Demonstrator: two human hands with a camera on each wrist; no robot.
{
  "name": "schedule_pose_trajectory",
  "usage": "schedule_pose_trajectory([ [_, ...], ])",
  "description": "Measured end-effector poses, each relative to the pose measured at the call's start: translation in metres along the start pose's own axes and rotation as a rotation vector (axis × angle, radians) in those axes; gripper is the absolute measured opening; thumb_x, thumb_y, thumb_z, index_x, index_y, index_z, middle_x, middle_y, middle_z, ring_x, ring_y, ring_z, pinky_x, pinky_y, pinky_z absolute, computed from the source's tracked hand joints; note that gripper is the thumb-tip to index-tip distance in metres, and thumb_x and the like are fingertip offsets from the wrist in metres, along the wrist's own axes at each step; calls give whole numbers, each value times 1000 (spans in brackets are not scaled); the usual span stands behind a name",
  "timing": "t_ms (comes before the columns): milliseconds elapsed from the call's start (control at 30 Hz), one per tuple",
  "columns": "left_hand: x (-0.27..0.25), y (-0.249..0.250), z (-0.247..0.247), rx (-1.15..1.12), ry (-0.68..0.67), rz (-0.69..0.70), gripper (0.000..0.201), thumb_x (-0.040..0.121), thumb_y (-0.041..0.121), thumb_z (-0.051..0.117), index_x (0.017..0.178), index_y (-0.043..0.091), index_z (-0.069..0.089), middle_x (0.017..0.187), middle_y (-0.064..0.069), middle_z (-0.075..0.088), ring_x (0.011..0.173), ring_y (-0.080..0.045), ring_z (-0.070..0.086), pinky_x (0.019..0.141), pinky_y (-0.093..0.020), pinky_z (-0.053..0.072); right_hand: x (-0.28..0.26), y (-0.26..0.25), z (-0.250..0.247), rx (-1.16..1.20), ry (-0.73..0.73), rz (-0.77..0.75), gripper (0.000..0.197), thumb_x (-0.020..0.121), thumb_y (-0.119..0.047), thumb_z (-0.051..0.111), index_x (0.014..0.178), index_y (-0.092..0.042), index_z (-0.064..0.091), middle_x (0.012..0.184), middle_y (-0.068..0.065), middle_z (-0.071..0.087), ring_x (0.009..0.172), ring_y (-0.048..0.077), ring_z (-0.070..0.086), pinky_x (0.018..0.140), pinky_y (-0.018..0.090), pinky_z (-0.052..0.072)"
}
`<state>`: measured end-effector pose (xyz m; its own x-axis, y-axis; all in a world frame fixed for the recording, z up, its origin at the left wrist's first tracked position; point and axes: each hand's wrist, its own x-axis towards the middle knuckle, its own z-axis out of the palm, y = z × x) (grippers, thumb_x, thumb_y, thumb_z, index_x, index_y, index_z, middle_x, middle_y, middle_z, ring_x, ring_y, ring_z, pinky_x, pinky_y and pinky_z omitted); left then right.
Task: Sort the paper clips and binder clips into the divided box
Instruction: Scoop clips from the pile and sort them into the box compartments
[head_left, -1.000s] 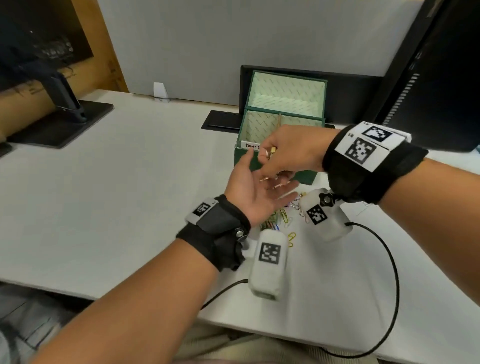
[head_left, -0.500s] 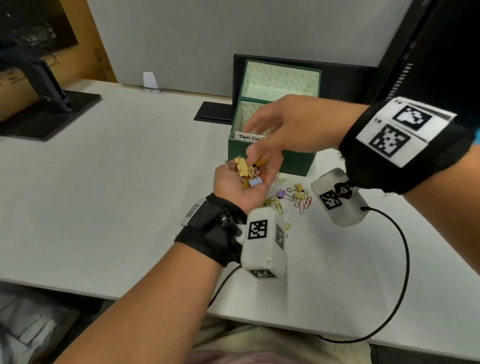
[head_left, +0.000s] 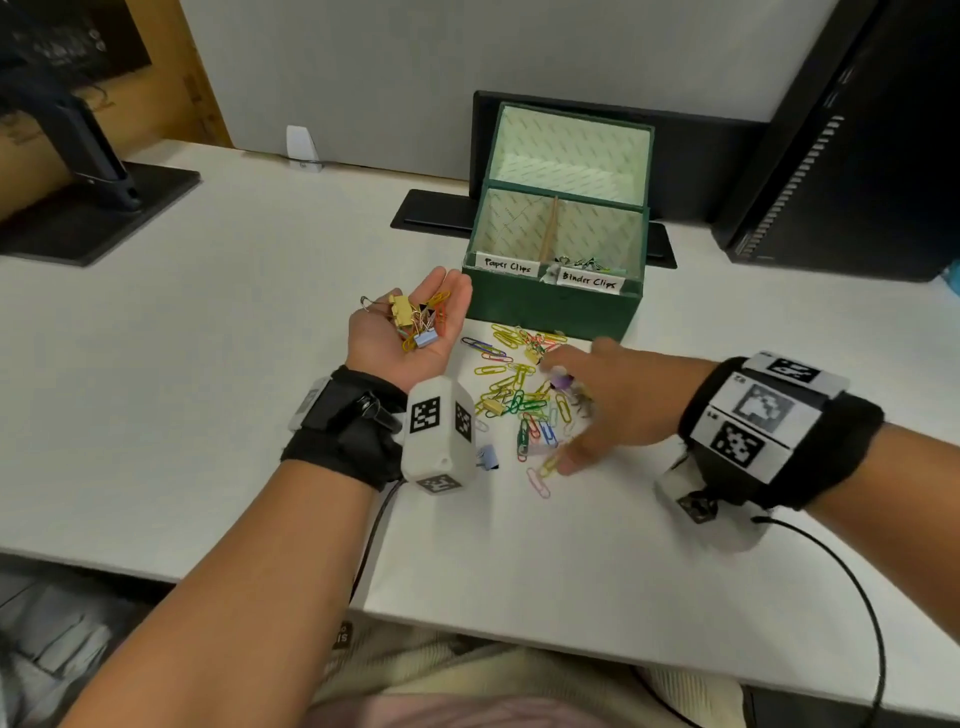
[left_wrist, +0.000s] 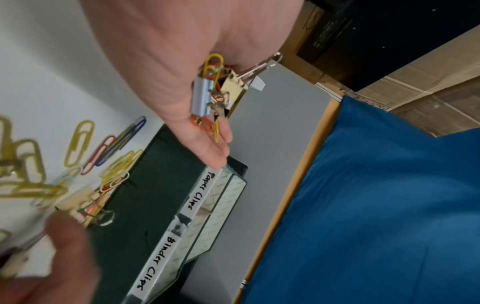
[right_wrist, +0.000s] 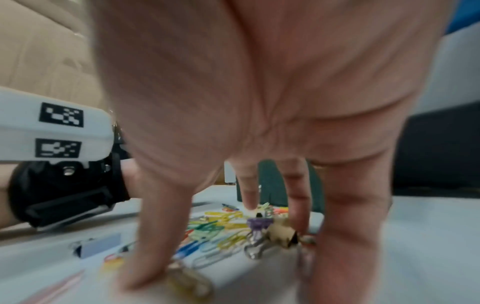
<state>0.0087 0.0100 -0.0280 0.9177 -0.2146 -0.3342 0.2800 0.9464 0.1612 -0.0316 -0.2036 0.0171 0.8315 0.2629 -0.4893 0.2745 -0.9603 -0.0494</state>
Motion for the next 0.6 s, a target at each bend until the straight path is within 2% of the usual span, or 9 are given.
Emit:
schedule_pose_trajectory([
  [133, 1, 5, -3, 7, 12, -11, 47, 100, 21, 32, 103, -13, 63, 98, -28, 66, 90, -41, 63, 75, -55, 52, 19, -11, -1, 90, 193, -49, 73, 77, -53, 72, 138, -33, 36, 123, 4, 49, 104, 22, 52, 89, 33, 45],
  [233, 1, 11, -8, -8, 18, 7, 46, 100, 20, 32, 103, -13, 63, 99, -26, 66, 90, -40, 63, 74, -55, 53, 10, -19, -14, 68, 256, -127, 48, 77, -53, 72, 117, -34, 56, 107, -3, 53, 93, 17, 54, 81, 32, 47],
  [267, 1, 12, -8, -14, 22, 20, 46, 99, 20, 32, 103, -13, 63, 99, -26, 66, 91, -40, 63, 74, -54, 53, 3, -24, -18, 82, 238, -196, 34, 77, -51, 73, 105, -34, 63, 99, -5, 59, 87, 15, 57, 75, 30, 48],
  [333, 2, 11, -8, -16, 31, 39, 45, 99, 20, 32, 103, -13, 63, 99, -26, 66, 90, -40, 63, 72, -53, 54, -8, -34, -18, 162, 15, -341, 13, 80, -41, 72, 88, -31, 73, 82, -7, 69, 74, 15, 63, 64, 27, 52],
  [400, 2, 8, -7, 0, 37, 43, 44, 99, 19, 32, 102, -13, 63, 96, -26, 66, 89, -39, 63, 70, -52, 55, -14, -44, -3, 234, -292, -389, 13, 82, -34, 71, 86, -23, 76, 77, -1, 73, 63, 14, 63, 57, 25, 54],
  [433, 2, 7, -7, 9, 37, 41, 44, 98, 19, 33, 102, -13, 63, 95, -26, 67, 88, -39, 63, 70, -52, 55, -13, -46, 4, 233, -371, -381, 17, 82, -36, 72, 86, -19, 75, 75, -1, 72, 60, 11, 60, 57, 23, 52],
  [467, 1, 6, -7, 14, 36, 38, 44, 98, 19, 33, 101, -13, 63, 94, -26, 67, 88, -39, 63, 70, -52, 55, -9, -47, 10, 217, -372, -374, 21, 82, -38, 72, 85, -17, 74, 70, -3, 70, 58, 7, 58, 57, 20, 49],
  [533, 1, 6, -7, 7, 35, 39, 44, 98, 19, 33, 100, -13, 63, 93, -26, 67, 87, -39, 64, 71, -51, 55, 5, -42, 11, 186, -218, -364, 27, 84, -42, 70, 75, -16, 68, 61, -8, 62, 54, 4, 51, 56, 15, 43],
  [600, 0, 6, -8, -2, 35, 46, 44, 98, 19, 33, 100, -13, 63, 92, -26, 68, 86, -39, 64, 70, -51, 56, 18, -32, 2, 129, -53, -319, 37, 85, -45, 68, 63, -16, 58, 56, -8, 52, 52, 8, 44, 55, 20, 39],
])
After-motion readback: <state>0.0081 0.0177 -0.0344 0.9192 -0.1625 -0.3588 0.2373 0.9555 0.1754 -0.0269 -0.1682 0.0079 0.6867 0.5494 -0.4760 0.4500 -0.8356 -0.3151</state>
